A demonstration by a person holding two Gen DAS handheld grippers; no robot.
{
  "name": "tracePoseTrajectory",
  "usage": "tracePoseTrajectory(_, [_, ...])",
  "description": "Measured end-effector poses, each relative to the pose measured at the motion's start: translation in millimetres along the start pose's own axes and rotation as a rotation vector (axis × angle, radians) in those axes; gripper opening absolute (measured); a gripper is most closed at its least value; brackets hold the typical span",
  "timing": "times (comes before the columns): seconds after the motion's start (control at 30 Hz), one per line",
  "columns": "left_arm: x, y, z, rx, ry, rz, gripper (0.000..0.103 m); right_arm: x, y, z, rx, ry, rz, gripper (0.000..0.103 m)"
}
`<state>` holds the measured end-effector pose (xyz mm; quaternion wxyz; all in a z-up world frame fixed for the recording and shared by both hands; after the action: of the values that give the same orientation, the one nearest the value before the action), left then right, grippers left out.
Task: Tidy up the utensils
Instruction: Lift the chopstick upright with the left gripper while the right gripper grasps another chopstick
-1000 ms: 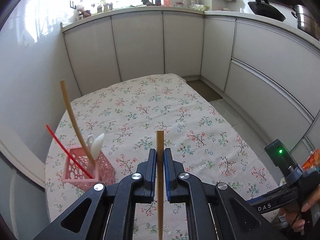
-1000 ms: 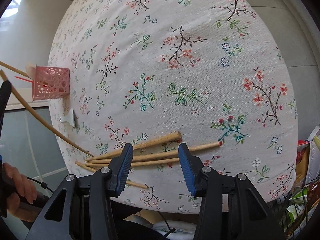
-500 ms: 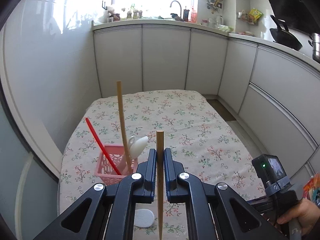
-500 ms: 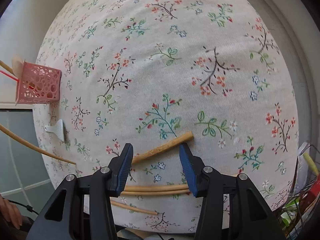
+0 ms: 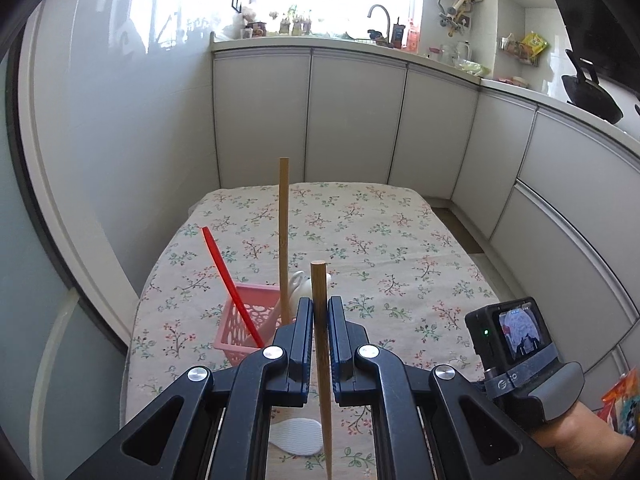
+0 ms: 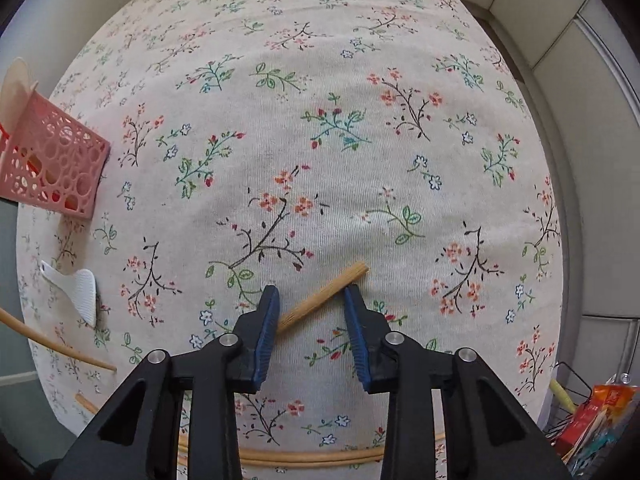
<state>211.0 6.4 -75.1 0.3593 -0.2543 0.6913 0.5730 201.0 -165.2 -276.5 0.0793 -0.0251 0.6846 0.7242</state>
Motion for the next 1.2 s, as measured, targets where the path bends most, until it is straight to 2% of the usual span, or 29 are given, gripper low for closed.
tracePoseTrajectory(0.2, [0.3,-2.7,-1.1,-0.009,-0.004,0.003,0.008,-15.4,-0.7,-15.5,-0.12,-0.136,0.001,0.018])
tracePoseTrajectory(0.33, [-0.2,-3.6,-4.7,-0.013,-0.012,0.002,0.008,-19.4,-1.0,-26.5,-0.235,-0.234,0.001,0.011])
tracePoseTrajectory(0.4, [-0.3,-4.0,-6.1,-0.014,-0.015,0.0,0.008,-21.6,1.5,-28.7,-0.298,-0.268,-0.011,0.0])
tracePoseTrajectory(0.47, [-0.4,-4.3,-6.7,-0.015,-0.014,-0.001,0.008,-20.4,3.8,-27.5,-0.348,-0.293,-0.018,0.0])
tracePoseTrajectory(0.67, [-0.6,-2.9,-6.0,-0.011,-0.005,-0.004,0.007,-20.7,13.1,-29.3,-0.422,-0.299,-0.019,0.0])
tracePoseTrajectory(0.77, [-1.8,-0.6,-3.9,-0.011,0.001,-0.005,0.007,-22.7,17.4,-27.4,-0.362,-0.275,-0.003,0.004])
tracePoseTrajectory(0.83, [-3.4,1.4,-2.3,-0.009,0.008,-0.006,0.007,-19.6,16.5,-22.6,-0.304,-0.253,0.012,0.015])
tracePoseTrajectory(0.87, [-4.3,2.6,-1.6,-0.008,0.012,-0.009,0.007,-16.4,14.3,-21.2,-0.282,-0.243,0.023,0.026])
tracePoseTrajectory(0.9, [-4.8,3.5,-0.7,-0.007,0.015,-0.012,0.007,-14.3,10.9,-19.3,-0.263,-0.235,0.033,0.032])
tracePoseTrajectory(0.97, [-5.0,4.7,1.6,-0.007,0.02,-0.016,0.007,-10.1,1.8,-14.1,-0.233,-0.22,0.059,0.032])
tracePoseTrajectory(1.07, [-4.3,6.8,5.1,-0.01,0.023,-0.018,0.007,-12.7,-0.4,-5.3,-0.143,-0.182,0.039,0.033])
tracePoseTrajectory(1.2, [-3.5,10.0,9.2,-0.01,0.036,-0.019,0.007,-20.9,-3.3,0.9,-0.079,-0.196,0.003,0.015])
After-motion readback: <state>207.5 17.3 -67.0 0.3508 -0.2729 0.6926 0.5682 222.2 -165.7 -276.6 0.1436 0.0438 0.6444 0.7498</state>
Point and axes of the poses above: each gripper's, at about its wrist camera, not at the fingertips, and y roughly against the way its jaws point, z to its left, x to its underside, the point moved 9 cm from there along -y, roughly the way its jaws point
